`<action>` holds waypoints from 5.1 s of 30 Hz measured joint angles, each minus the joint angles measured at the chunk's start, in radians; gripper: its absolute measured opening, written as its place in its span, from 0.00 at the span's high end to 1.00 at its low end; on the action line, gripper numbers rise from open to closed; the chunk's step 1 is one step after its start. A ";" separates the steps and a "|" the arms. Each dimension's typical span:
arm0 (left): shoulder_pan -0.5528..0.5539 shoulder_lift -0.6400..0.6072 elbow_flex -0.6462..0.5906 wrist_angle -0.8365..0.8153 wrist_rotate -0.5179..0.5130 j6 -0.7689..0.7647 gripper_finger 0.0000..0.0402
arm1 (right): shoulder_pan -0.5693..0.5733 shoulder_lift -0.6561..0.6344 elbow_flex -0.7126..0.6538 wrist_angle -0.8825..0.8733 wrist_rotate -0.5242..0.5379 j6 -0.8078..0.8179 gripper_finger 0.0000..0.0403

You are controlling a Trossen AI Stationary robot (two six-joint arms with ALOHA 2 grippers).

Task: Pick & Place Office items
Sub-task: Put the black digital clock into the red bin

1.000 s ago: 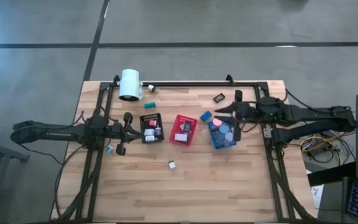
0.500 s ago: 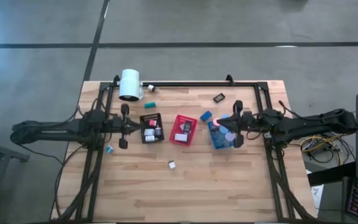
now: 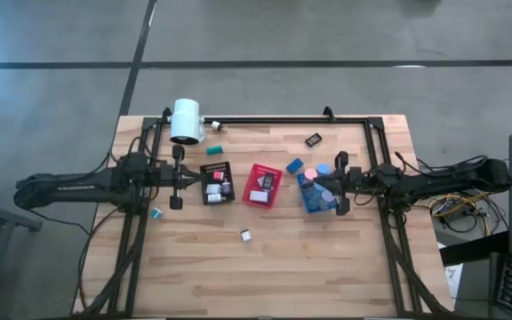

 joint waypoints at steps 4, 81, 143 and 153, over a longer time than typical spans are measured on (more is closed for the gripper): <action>0.064 0.005 0.000 -0.001 0.063 -0.005 0.99 | -0.048 -0.014 -0.003 0.004 -0.086 -0.021 0.97; 0.497 0.004 -0.177 0.184 0.282 -0.200 0.95 | -0.792 1.145 1.598 -2.109 -0.094 -0.783 0.77; 0.497 0.005 -0.177 0.102 0.273 -0.158 0.95 | -0.791 1.222 1.201 -1.615 -0.033 -1.162 0.66; 0.497 0.004 -0.177 0.104 0.273 -0.160 0.95 | -0.792 1.103 1.231 -1.596 -0.037 -1.075 0.66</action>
